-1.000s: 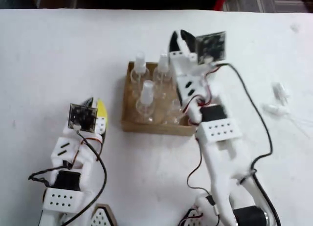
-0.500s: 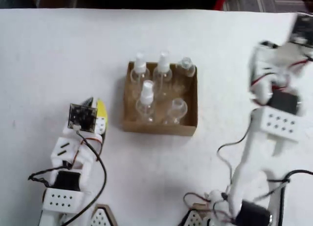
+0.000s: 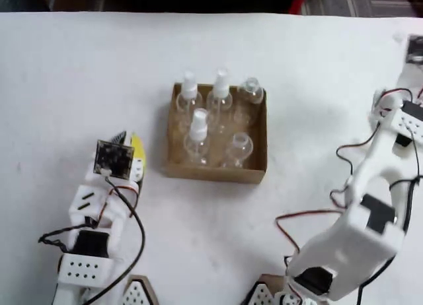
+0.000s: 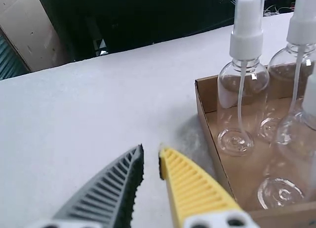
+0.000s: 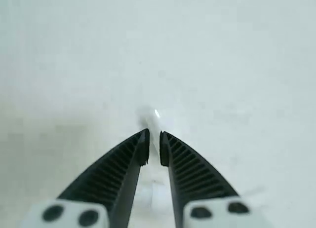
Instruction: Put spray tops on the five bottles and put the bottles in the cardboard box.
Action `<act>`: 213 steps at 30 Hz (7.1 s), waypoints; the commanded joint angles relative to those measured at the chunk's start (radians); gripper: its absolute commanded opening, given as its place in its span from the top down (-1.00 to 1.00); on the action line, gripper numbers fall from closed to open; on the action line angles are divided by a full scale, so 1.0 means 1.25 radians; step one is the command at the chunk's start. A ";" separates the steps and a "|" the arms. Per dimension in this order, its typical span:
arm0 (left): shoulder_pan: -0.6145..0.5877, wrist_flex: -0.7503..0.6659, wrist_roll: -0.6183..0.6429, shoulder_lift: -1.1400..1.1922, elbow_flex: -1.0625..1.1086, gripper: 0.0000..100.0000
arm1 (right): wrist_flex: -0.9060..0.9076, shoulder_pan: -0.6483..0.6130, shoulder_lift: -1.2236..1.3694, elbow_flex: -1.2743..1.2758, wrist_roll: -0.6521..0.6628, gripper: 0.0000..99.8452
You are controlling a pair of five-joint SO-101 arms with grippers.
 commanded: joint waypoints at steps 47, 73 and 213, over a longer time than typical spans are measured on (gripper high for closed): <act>0.009 -0.015 -0.016 -0.008 -0.004 0.88 | 0.613 -0.040 0.620 -0.972 0.254 0.97; 0.009 -0.014 -0.016 -0.008 -0.004 0.88 | 0.806 -0.171 0.069 -0.962 -0.108 0.97; 0.008 -0.018 -0.017 -0.008 -0.004 0.88 | -1.098 -0.544 -0.393 0.820 -0.395 0.97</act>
